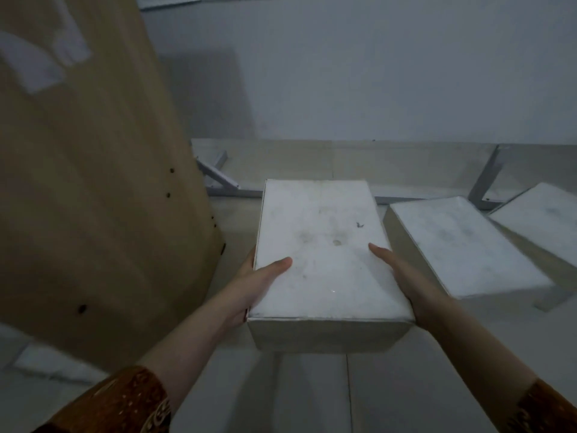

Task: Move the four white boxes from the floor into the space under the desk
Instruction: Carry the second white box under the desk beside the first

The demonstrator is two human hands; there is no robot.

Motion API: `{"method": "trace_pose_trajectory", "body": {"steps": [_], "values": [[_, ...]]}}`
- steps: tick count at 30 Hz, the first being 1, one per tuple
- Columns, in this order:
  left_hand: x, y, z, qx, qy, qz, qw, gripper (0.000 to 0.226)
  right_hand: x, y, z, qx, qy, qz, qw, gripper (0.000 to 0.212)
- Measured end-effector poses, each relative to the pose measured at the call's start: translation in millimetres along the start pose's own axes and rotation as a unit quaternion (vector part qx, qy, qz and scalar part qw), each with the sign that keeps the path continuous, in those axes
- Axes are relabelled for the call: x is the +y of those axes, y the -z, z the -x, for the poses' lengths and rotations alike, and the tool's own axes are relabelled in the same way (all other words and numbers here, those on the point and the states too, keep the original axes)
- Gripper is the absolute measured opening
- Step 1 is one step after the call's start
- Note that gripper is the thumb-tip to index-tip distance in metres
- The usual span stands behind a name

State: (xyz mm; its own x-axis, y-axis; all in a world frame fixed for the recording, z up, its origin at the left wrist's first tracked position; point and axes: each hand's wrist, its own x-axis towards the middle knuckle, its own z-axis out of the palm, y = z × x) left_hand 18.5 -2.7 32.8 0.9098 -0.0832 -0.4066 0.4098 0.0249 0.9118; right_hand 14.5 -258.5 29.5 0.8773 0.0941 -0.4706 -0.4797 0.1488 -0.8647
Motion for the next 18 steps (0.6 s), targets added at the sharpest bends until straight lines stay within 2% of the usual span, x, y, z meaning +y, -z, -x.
{"method": "trace_pose_trajectory", "body": {"steps": [2,5,11,14,18], "values": [[-9,-3,31,0.014,0.013,0.022,1.000,0.055,3,-6,24,-0.008,0.013,0.013,1.000,0.038],[-20,-3,65,0.033,0.016,0.033,0.999,0.052,23,-12,57,0.038,0.068,0.066,0.995,0.050],[-36,22,115,0.014,-0.026,0.025,0.999,0.055,70,-45,109,0.051,0.138,0.031,0.989,0.037],[-53,42,154,-0.005,-0.029,0.008,1.000,0.077,95,-66,140,0.047,0.132,0.034,0.989,0.044],[-76,74,190,-0.035,-0.020,-0.011,0.999,0.064,125,-99,185,0.054,0.118,0.039,0.991,0.043]]}}
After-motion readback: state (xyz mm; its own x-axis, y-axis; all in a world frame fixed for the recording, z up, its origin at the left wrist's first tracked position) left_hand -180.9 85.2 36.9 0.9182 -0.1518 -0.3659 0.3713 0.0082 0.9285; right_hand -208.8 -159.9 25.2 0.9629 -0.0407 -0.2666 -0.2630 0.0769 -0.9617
